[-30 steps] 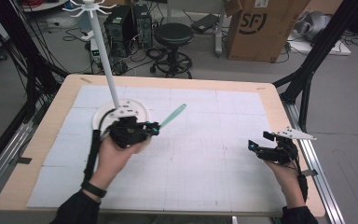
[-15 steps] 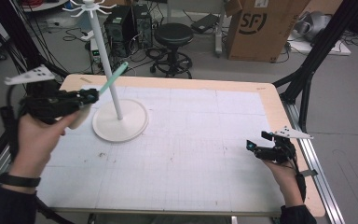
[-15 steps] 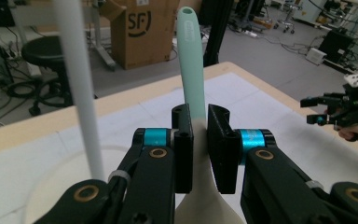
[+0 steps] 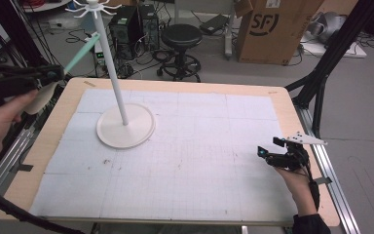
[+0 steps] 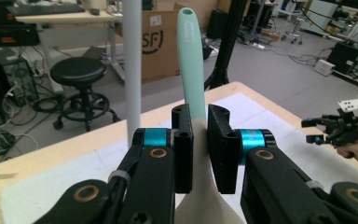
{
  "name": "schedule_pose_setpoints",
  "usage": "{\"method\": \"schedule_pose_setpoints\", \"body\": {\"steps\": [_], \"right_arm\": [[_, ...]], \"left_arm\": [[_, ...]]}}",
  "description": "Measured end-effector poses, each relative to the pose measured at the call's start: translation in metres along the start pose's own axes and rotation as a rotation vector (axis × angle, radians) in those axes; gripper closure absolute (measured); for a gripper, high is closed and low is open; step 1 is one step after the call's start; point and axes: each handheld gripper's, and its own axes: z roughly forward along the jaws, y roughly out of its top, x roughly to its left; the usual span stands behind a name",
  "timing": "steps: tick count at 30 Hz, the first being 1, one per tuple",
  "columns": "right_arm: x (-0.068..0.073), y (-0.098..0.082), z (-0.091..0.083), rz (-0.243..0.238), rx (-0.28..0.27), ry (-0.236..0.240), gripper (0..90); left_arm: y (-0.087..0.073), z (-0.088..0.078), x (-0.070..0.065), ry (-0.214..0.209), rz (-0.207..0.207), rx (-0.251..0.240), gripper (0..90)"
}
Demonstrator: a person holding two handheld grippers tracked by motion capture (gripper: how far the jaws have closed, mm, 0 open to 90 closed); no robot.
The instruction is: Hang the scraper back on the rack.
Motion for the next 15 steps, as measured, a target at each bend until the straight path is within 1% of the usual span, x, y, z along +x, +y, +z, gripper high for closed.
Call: {"method": "schedule_pose_setpoints", "body": {"steps": [1, 3, 6, 10, 15], "right_arm": [[0.000, 0.000, 0.000, -0.002, 0.000, 0.000, 17.2], [0.000, 0.000, 0.000, -0.006, -0.002, 0.000, 17.3], [0.000, 0.000, 0.000, 0.001, 0.000, 0.002, 17.3], [-0.001, 0.000, 0.000, -0.001, -0.002, 0.005, 17.3], [0.000, 0.000, 0.000, -0.005, 0.002, 0.002, 17.3]], "left_arm": [[0.003, -0.003, 0.001, 0.004, -0.005, -0.008, 80.9], [0.008, -0.008, 0.003, 0.009, -0.005, -0.009, 80.9], [0.013, -0.013, 0.005, 0.018, -0.001, -0.015, 81.0], [0.015, -0.019, 0.010, 0.030, -0.004, -0.028, 81.0], [0.017, -0.021, 0.016, 0.044, -0.001, -0.041, 81.0]]}}
